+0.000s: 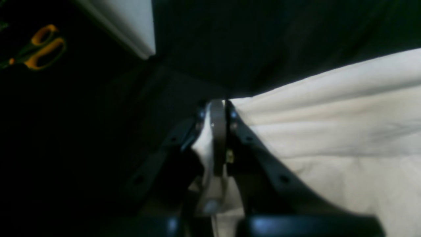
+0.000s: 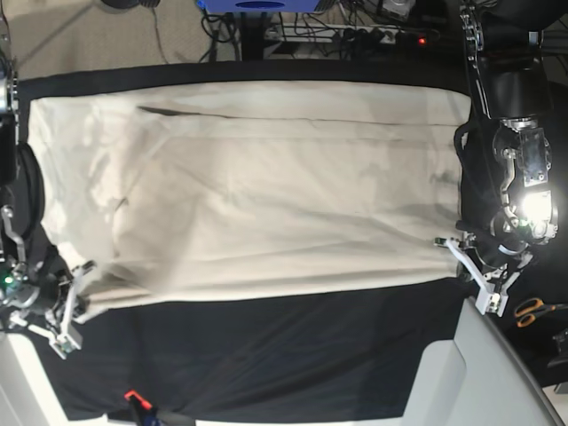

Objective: Fold the T-shirt properly

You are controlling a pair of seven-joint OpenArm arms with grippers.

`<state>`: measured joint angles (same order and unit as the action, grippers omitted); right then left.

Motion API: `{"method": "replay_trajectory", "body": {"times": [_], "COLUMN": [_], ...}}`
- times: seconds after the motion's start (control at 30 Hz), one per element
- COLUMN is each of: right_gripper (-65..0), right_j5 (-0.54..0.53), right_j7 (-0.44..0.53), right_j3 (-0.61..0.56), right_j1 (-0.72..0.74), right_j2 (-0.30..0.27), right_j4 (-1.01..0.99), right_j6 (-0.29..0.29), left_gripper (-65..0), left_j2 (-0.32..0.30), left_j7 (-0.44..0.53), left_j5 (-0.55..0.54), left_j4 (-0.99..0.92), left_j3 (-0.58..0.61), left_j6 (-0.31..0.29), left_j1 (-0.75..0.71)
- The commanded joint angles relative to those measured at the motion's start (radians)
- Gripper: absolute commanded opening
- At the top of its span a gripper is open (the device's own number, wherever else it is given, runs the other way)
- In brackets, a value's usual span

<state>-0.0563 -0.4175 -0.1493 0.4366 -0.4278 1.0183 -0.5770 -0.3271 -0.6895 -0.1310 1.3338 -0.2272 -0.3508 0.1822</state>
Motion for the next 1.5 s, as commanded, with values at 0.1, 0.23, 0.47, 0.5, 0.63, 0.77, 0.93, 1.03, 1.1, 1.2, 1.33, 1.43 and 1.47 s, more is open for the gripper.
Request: {"method": "replay_trajectory", "body": {"times": [0.1,0.23,0.47,0.5,0.63,0.77,0.93,1.03,1.1,1.2,1.33,1.43,1.47], "right_gripper": [-65.0,-65.0,-65.0,-65.0,-65.0,-65.0,-65.0,-65.0,-65.0,-65.0,-65.0,-65.0,-65.0], "right_j5": [-0.001,-0.001,-0.001,-0.001,-0.001,-0.001,-0.001,-0.001,-0.001,-0.001,-0.001,-0.001,-0.001], "right_j7": [-0.016,-0.079,-0.189,-0.217,-0.312,-0.358,-0.41,-0.413,-0.426,-0.43,-0.43,-0.43,-0.43], "right_j3": [0.061,0.109,0.173,0.185,0.225,0.277,0.322,0.339,0.351,0.354,0.354,0.354,0.354], "right_j1": [-0.029,-0.106,-0.226,-0.241,-0.296,-0.367,-0.45,-0.493,-0.519,-0.557,-0.579,-0.597,-0.6], "right_j2": [-0.013,-0.013,-0.007,-0.006,0.024,0.059,0.114,0.145,0.162,0.177,0.178,0.195,0.203], "right_j4": [0.104,0.219,0.368,0.391,0.452,0.514,0.57,0.597,0.617,0.646,0.65,0.655,0.658], "right_j6": [0.007,0.007,0.007,0.007,0.007,0.007,0.007,0.007,0.007,0.009,0.009,0.009,0.009], "left_gripper": [-65.0,-65.0,-65.0,-65.0,-65.0,-65.0,-65.0,-65.0,-65.0,-65.0,-65.0,-65.0,-65.0], "left_j2": [-0.02,-0.02,-0.02,-0.02,-0.017,-0.016,-0.016,-0.016,-0.016,-0.016,-0.016,-0.016,-0.016], "left_j7": [0.017,0.017,0.017,0.017,0.021,0.023,0.023,0.023,0.024,0.024,0.027,0.081,0.093], "left_j5": [0.008,0.008,0.008,0.008,0.008,0.008,0.008,0.008,0.008,0.008,0.008,0.014,0.035], "left_j4": [0.014,0.016,0.025,0.025,0.025,0.054,0.122,0.125,0.126,0.128,0.126,0.128,0.128], "left_j3": [-0.004,-0.002,-0.004,-0.004,-0.004,-0.004,-0.002,-0.002,-0.002,-0.002,-0.002,-0.002,-0.002], "left_j6": [0.006,0.006,0.006,0.006,0.006,0.006,0.006,0.006,0.006,0.006,0.008,0.008,0.008], "left_j1": [0.012,-0.013,-0.077,-0.089,-0.131,-0.174,-0.241,-0.261,-0.283,-0.306,-0.319,-0.339,-0.346]}}
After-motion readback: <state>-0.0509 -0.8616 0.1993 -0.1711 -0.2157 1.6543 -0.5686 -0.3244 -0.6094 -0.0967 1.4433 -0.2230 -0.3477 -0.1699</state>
